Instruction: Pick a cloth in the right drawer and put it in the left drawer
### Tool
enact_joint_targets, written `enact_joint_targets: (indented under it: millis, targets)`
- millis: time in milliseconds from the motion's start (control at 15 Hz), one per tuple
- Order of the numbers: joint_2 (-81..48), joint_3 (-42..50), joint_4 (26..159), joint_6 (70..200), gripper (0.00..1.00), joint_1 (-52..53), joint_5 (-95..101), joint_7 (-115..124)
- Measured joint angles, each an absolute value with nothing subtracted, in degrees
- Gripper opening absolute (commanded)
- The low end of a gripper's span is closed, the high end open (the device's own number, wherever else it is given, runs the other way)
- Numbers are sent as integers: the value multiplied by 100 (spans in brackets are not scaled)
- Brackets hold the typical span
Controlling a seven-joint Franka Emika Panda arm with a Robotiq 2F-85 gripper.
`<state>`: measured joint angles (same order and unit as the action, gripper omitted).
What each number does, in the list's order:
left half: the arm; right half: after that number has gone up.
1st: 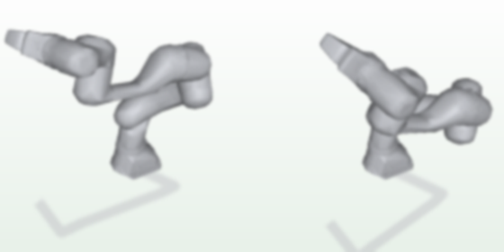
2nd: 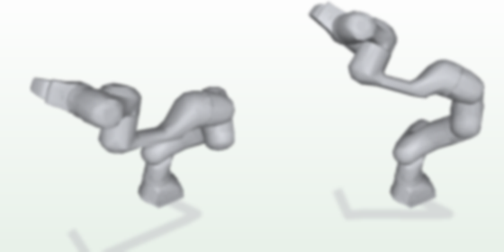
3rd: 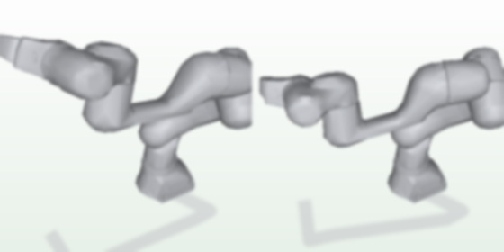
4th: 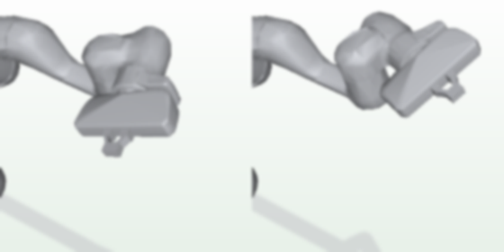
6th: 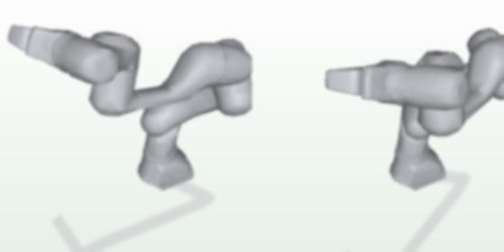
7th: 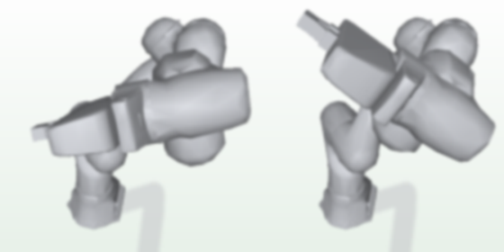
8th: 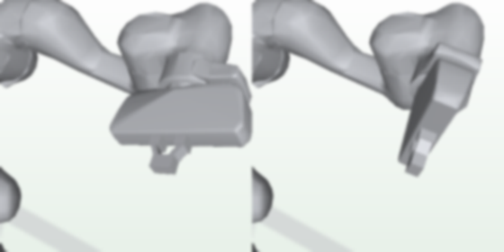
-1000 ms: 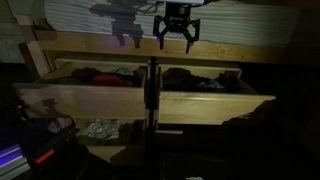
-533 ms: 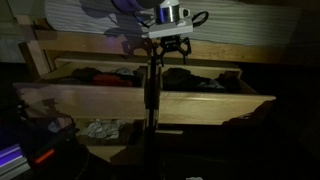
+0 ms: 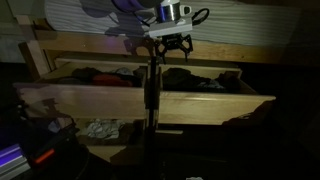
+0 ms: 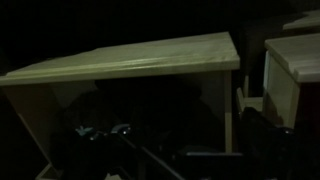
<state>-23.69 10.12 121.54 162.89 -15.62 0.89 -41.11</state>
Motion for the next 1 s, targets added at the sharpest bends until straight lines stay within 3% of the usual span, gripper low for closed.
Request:
enact_joint_targets:
  millis: [400,867,1000]
  targets:
    - [-3438,1120,11426,18309,100,-1658,473,-3142]
    - [-4088,1288,10784,18326,100,-1616,709,-2631]
    - [-4091,927,10727,18292,100,-1879,973,-2749]
